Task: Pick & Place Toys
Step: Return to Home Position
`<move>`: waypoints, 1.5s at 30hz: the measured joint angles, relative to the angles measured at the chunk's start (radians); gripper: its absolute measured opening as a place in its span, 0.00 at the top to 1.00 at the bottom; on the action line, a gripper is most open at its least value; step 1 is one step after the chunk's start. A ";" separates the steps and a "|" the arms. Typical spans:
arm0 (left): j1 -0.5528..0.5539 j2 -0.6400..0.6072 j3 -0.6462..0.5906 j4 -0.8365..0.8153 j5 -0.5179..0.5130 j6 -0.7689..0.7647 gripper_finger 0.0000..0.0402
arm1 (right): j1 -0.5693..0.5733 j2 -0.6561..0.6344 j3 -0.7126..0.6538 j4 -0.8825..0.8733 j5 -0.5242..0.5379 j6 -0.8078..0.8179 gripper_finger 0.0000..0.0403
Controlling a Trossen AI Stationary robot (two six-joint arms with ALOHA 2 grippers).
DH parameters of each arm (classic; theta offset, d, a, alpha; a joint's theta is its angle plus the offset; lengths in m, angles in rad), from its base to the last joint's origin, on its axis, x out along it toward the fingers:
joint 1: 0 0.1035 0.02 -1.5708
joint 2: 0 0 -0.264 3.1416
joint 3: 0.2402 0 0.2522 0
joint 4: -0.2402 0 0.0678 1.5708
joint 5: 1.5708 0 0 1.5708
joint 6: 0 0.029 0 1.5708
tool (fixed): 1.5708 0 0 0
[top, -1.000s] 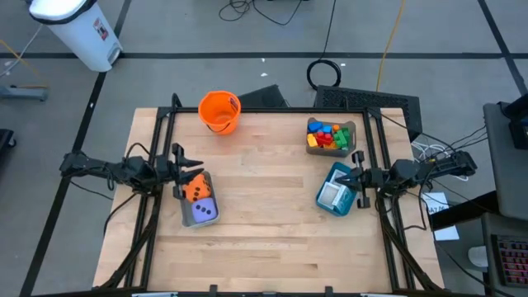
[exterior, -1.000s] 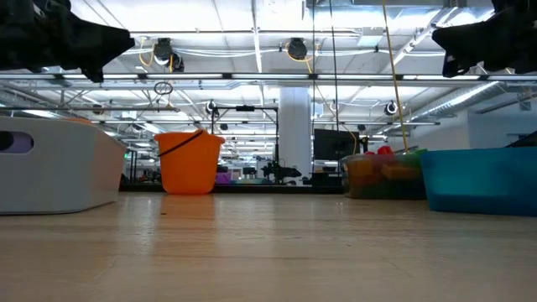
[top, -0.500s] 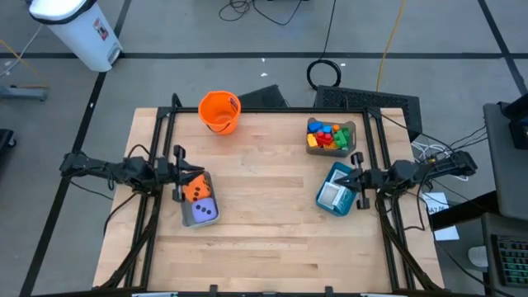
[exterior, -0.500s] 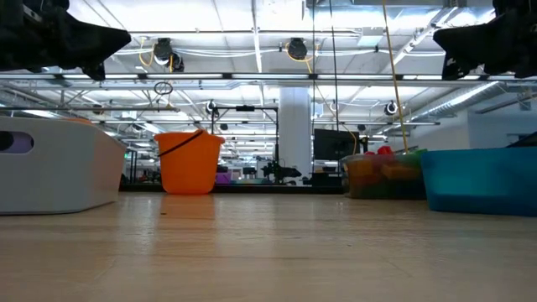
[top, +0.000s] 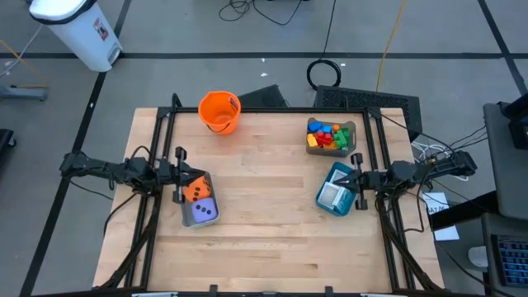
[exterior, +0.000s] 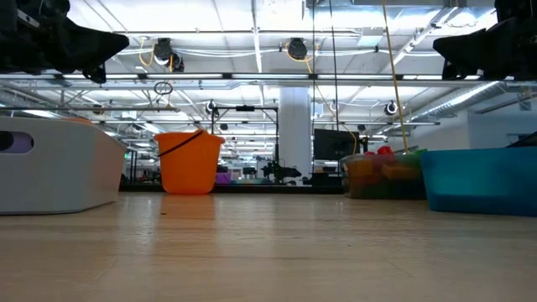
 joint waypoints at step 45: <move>0.000 0.001 0.000 -0.049 -0.005 -0.062 0.88 | 0.000 0.000 -0.002 0.000 0.002 -0.063 0.99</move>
